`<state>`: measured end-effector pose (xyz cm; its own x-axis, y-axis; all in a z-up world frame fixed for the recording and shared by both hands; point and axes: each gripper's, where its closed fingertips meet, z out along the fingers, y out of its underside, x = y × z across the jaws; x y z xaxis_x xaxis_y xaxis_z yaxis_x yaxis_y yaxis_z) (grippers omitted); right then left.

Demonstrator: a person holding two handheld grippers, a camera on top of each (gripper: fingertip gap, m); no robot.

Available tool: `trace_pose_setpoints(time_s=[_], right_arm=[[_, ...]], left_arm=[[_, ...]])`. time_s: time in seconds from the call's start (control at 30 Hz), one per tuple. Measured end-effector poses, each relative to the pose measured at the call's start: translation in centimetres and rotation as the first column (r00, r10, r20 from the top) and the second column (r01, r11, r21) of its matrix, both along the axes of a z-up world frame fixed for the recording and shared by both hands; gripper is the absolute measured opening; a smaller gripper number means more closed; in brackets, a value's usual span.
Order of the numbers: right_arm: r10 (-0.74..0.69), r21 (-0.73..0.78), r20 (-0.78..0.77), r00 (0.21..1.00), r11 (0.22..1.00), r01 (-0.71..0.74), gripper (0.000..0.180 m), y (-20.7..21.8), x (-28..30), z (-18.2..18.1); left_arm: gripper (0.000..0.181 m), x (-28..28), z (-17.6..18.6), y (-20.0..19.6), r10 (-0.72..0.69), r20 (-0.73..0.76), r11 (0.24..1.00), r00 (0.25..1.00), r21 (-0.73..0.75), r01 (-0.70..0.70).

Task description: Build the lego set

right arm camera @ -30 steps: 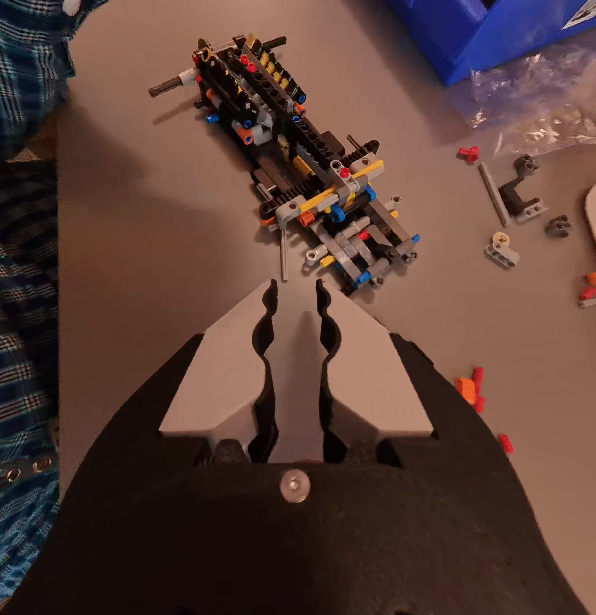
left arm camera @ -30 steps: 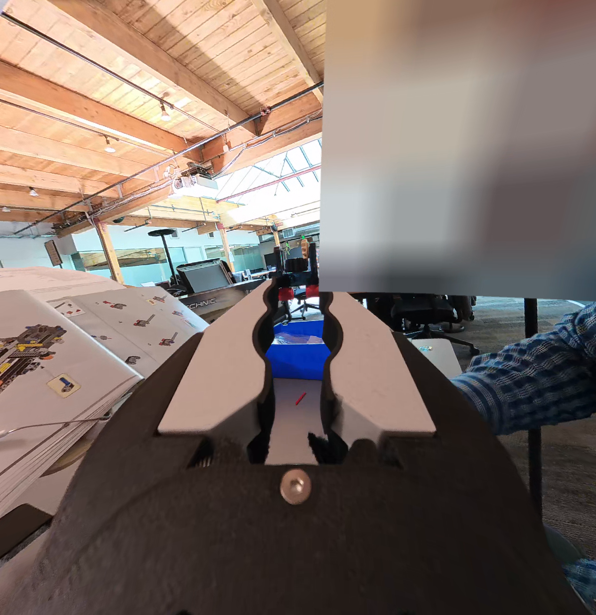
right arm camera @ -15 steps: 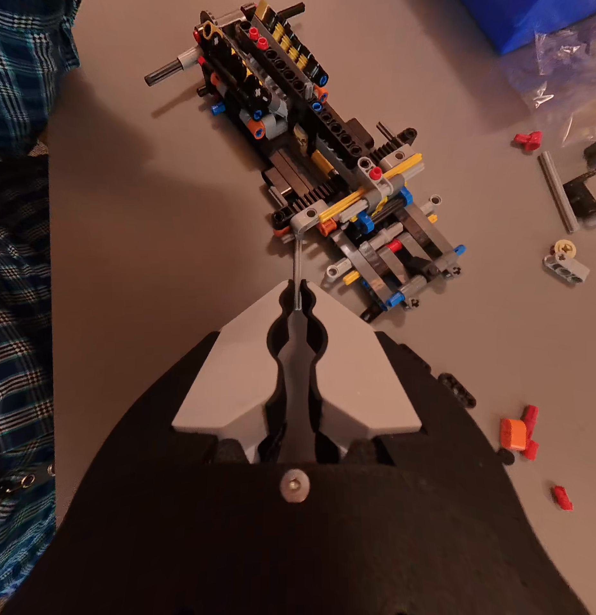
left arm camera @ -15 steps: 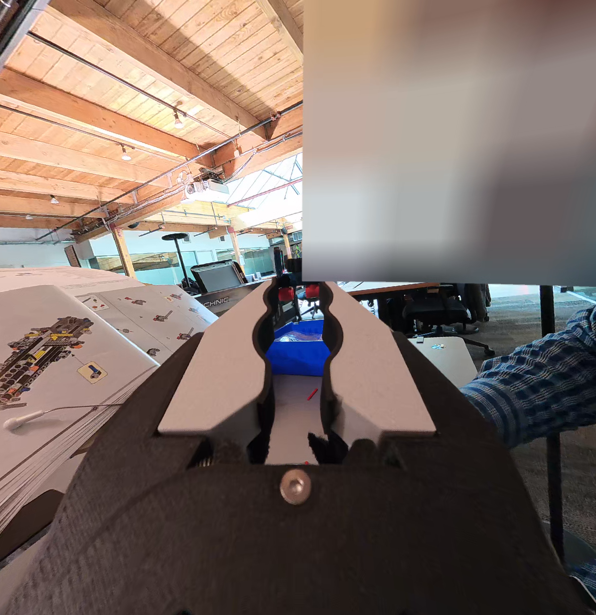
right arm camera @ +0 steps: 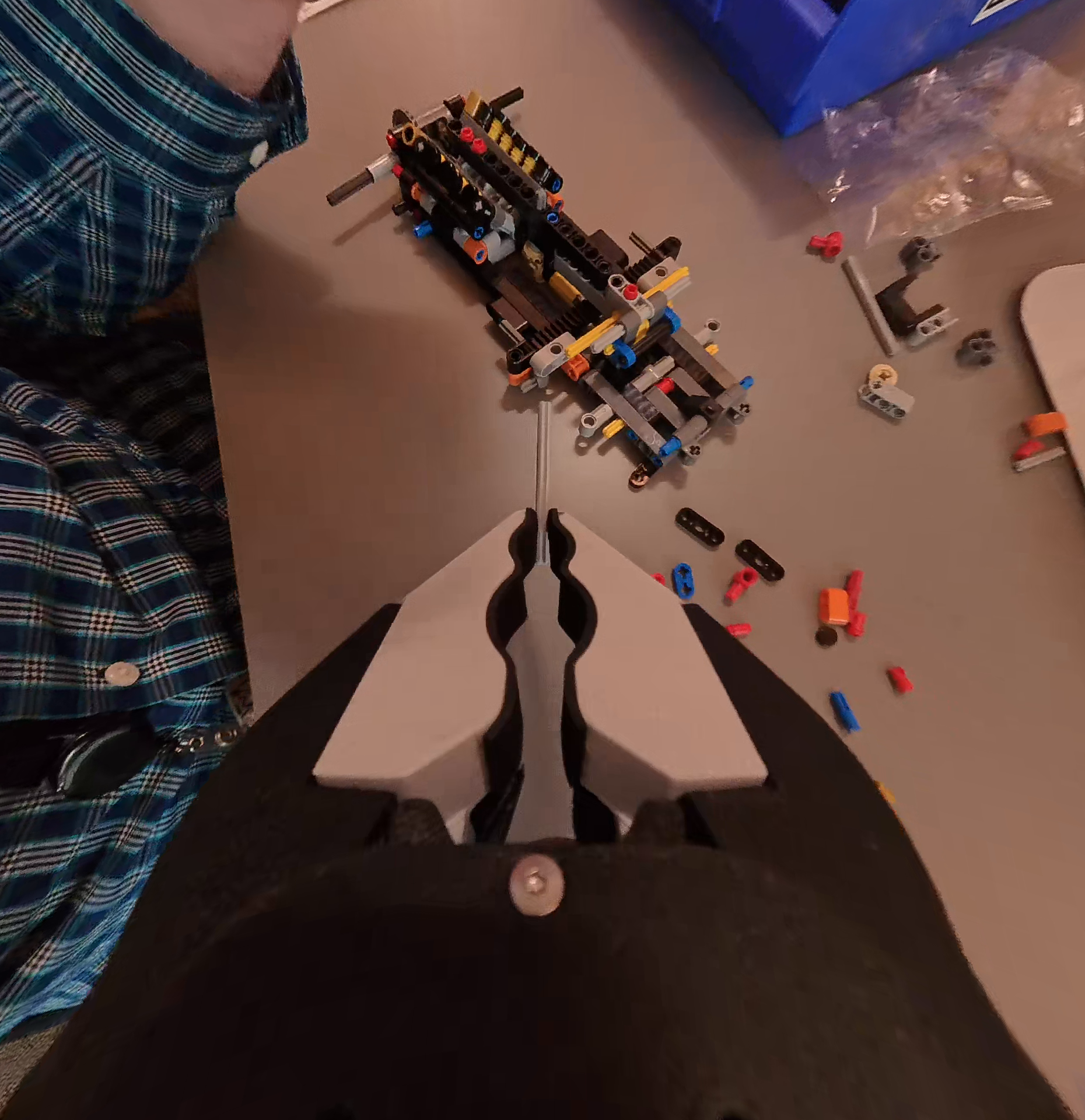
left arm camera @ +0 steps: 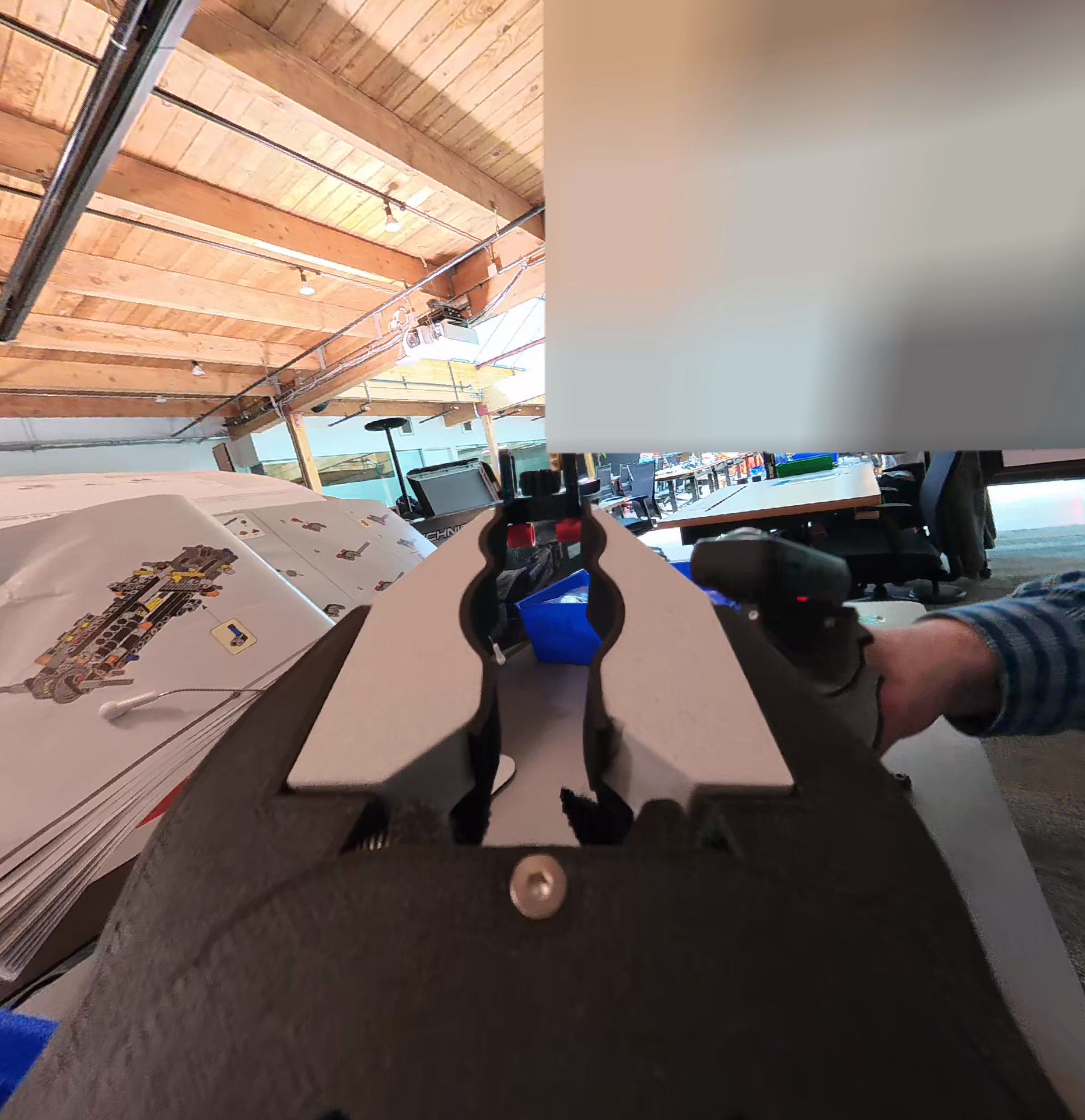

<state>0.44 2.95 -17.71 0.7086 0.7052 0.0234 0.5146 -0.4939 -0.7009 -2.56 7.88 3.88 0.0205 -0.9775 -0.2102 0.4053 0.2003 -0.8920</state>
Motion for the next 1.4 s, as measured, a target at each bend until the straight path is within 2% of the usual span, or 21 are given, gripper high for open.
trace_pose_setpoints(time_s=[0.03, 0.27, 0.43, 0.7, 0.83, 1.4], right_arm=[[-0.003, 0.007, 0.003, 1.000, 1.000, 0.003, 0.000, -0.2, 0.1, 0.6], [-0.045, 0.107, 0.014, 0.999, 0.993, 0.044, 0.000, -0.3, 0.7, 8.3], [-0.070, 0.219, 0.047, 0.996, 0.974, 0.058, 0.000, 0.2, 0.6, 14.2], [-0.094, 0.335, 0.057, 0.994, 0.940, 0.070, 0.000, 0.5, -0.6, 20.2], [-0.103, 0.359, 0.037, 0.994, 0.930, 0.082, 0.000, 0.9, -1.2, 21.4], [-0.155, 0.347, 0.040, 0.987, 0.929, 0.132, 0.000, 3.0, -1.1, 20.4]], left_arm=[[0.022, 0.0, -0.1, 0.1, 0.008, 0.000, 1.000, 1.000, 0.001, -0.008], [0.022, 0.3, -1.1, 1.4, 0.158, -0.012, 0.986, 0.987, 0.053, -0.157], [0.022, 0.3, -1.3, 1.8, 0.207, 0.002, 0.976, 0.978, 0.075, -0.207], [0.022, 0.4, -1.3, 2.3, 0.294, 0.019, 0.949, 0.956, 0.117, -0.294], [0.022, 0.4, -1.3, 2.5, 0.356, 0.023, 0.923, 0.934, 0.147, -0.356], [0.022, 0.6, -1.3, 2.7, 0.454, 0.031, 0.874, 0.891, 0.180, -0.452]])
